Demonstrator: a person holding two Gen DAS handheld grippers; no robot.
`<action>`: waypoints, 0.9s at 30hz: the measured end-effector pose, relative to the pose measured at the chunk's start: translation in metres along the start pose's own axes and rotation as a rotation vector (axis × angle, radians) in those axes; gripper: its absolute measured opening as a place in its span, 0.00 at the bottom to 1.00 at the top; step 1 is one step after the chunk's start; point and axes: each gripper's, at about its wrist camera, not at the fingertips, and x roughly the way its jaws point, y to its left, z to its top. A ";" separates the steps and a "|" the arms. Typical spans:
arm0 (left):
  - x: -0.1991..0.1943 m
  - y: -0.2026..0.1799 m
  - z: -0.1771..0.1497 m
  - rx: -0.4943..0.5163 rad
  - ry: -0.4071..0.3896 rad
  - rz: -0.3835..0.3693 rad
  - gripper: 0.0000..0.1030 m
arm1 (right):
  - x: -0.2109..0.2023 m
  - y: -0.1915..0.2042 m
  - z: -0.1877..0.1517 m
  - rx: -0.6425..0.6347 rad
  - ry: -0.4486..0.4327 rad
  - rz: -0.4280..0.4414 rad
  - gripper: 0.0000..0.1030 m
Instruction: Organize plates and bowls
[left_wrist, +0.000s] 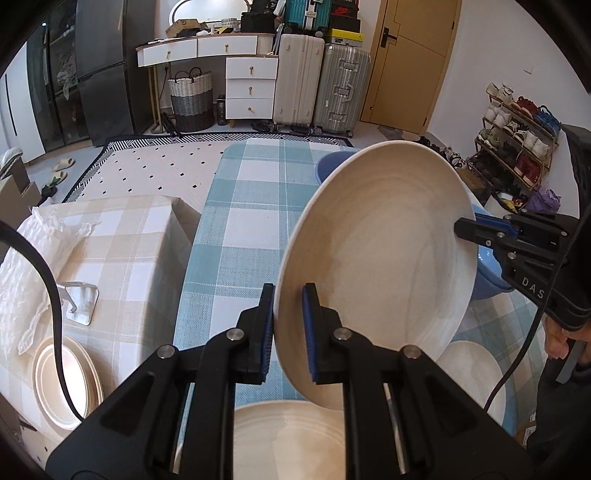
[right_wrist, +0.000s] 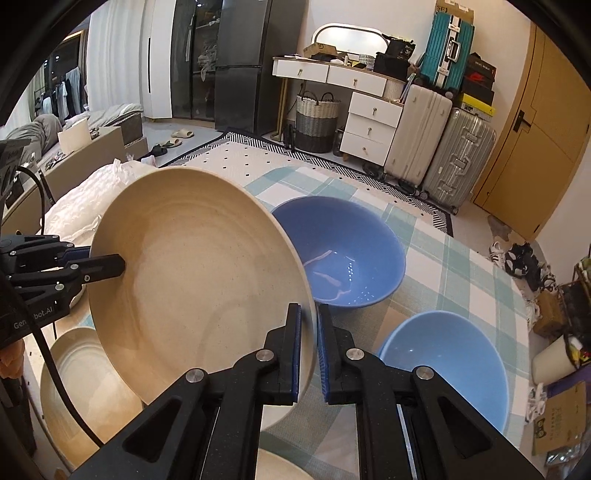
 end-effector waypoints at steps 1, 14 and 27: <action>-0.004 -0.003 -0.003 0.001 0.000 -0.004 0.11 | -0.003 0.000 -0.001 0.002 0.001 0.001 0.08; -0.029 -0.052 -0.053 -0.008 0.057 -0.055 0.11 | -0.057 -0.009 -0.057 0.044 0.044 -0.007 0.08; -0.011 -0.089 -0.105 0.025 0.128 -0.088 0.11 | -0.077 -0.015 -0.110 0.035 0.080 -0.050 0.08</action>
